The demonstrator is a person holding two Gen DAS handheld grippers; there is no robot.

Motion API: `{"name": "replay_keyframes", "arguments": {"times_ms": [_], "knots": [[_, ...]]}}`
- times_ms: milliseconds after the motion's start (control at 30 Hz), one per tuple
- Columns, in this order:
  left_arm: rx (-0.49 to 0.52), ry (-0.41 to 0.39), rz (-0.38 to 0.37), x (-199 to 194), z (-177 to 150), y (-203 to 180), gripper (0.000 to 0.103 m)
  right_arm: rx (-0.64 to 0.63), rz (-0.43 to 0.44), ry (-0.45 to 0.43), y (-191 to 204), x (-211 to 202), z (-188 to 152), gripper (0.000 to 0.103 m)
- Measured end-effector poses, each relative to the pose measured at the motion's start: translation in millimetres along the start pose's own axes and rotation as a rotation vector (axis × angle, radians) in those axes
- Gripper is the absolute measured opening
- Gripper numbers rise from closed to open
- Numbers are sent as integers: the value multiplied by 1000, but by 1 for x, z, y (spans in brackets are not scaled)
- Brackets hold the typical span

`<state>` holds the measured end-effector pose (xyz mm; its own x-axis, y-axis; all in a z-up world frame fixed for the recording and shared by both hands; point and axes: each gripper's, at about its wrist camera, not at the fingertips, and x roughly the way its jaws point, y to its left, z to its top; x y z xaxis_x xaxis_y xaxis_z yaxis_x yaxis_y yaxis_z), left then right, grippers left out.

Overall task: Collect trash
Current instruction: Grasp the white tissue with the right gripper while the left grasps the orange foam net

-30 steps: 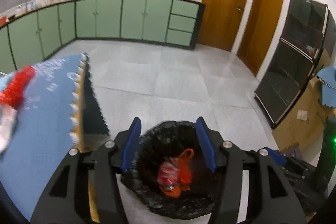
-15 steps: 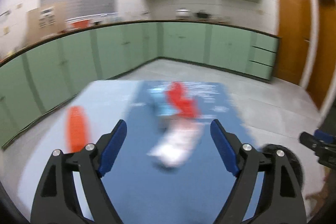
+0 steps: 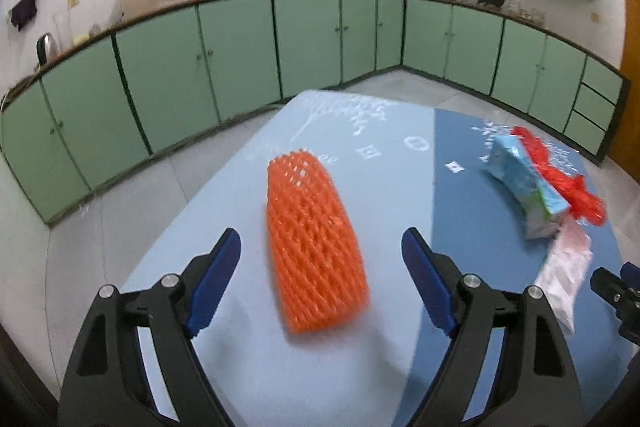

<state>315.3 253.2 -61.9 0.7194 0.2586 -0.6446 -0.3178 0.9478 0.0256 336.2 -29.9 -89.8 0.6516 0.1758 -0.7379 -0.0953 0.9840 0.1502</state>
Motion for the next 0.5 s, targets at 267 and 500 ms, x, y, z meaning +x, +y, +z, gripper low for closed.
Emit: {"name": "replay_keyframes", "arguments": {"times_ms": [267, 500], "knots": [[-31, 85, -2, 38, -1, 3, 85, -9, -43, 47, 9, 30, 9, 89], [-27, 142, -49, 57, -9, -2, 42, -29, -20, 62, 15, 40, 4, 39]]}}
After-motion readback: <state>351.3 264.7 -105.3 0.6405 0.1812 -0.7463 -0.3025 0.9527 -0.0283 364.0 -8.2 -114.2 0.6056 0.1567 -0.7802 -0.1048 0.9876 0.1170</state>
